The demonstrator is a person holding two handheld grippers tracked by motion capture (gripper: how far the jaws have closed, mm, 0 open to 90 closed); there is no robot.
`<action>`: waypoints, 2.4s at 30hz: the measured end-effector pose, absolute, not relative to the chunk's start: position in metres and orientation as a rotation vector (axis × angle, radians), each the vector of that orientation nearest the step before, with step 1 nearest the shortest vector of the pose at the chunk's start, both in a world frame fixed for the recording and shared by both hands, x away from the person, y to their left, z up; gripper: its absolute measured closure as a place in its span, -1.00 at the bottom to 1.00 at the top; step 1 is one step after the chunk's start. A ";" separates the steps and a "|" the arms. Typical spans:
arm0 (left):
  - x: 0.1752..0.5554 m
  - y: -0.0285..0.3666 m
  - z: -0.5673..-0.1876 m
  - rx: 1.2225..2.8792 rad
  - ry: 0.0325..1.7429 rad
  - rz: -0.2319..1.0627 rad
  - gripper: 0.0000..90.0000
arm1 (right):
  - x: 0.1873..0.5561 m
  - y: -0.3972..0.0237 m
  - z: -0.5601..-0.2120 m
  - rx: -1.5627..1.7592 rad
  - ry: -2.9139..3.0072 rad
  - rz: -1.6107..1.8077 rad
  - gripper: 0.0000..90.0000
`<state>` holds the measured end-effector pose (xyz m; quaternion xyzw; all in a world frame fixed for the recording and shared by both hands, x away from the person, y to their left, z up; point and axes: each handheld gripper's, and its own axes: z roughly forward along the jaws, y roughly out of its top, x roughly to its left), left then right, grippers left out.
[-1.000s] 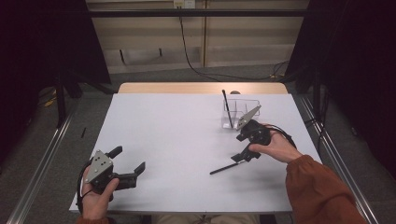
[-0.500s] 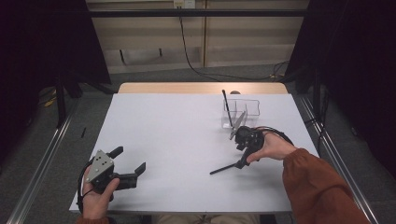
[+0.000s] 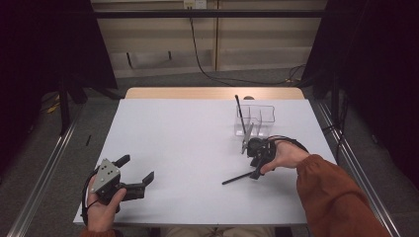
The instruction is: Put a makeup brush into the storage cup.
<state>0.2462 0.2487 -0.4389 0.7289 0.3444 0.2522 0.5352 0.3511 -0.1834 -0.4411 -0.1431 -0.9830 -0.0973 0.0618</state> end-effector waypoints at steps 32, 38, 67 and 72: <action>0.247 0.249 -0.439 1.744 0.822 0.598 -0.95 | 0.349 -0.174 -0.447 -0.322 -3.055 -0.157 0.87; 0.248 0.249 -0.440 1.745 0.829 0.596 -0.95 | 0.349 -0.174 -0.447 -0.331 -3.056 -0.162 0.88; 0.249 0.250 -0.440 1.742 0.840 0.598 -0.95 | 0.345 -0.200 -0.425 -0.501 -3.003 -0.554 0.88; 0.249 0.250 -0.440 1.740 0.840 0.598 -0.95 | 0.338 -0.200 -0.424 -0.524 -3.029 -0.640 0.88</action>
